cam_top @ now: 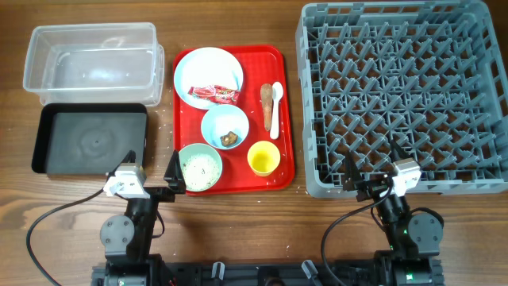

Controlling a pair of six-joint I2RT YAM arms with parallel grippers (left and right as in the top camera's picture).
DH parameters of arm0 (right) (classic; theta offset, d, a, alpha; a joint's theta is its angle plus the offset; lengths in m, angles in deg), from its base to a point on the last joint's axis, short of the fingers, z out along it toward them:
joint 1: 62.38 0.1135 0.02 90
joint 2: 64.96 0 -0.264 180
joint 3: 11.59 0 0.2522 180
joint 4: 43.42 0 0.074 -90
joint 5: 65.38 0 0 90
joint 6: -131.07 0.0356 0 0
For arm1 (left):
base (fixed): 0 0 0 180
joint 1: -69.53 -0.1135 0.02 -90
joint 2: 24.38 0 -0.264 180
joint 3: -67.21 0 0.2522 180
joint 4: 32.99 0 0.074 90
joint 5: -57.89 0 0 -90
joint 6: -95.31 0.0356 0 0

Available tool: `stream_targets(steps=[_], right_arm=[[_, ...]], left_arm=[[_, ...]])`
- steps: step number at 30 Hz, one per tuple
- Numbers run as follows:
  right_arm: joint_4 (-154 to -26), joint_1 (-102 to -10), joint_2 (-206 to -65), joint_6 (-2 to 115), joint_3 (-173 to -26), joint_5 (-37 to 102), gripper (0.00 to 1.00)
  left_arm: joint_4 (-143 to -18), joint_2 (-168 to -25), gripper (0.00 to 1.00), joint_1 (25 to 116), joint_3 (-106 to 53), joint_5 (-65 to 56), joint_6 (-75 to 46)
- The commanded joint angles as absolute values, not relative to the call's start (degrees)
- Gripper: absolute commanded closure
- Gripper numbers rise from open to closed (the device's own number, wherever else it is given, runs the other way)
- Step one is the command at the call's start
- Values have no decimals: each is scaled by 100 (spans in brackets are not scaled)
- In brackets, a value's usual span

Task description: Sort waste into correct bins and load items into the dishwasher rack

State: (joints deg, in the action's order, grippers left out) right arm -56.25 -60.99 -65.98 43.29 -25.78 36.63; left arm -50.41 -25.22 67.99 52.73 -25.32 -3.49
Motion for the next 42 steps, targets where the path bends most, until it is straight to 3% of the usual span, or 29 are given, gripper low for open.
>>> stream_targets(steps=[1, 42], right_arm=[[-5599, -6127, -6576, 4259, -2565, 3764, 0], [-5595, -6127, -6576, 4450, -2565, 3760, 0]], left_arm=[[-5050, -2454, 0, 6830, 5313, -2487, -242], [-5050, -2469, 0, 6830, 5313, -2489, -240]])
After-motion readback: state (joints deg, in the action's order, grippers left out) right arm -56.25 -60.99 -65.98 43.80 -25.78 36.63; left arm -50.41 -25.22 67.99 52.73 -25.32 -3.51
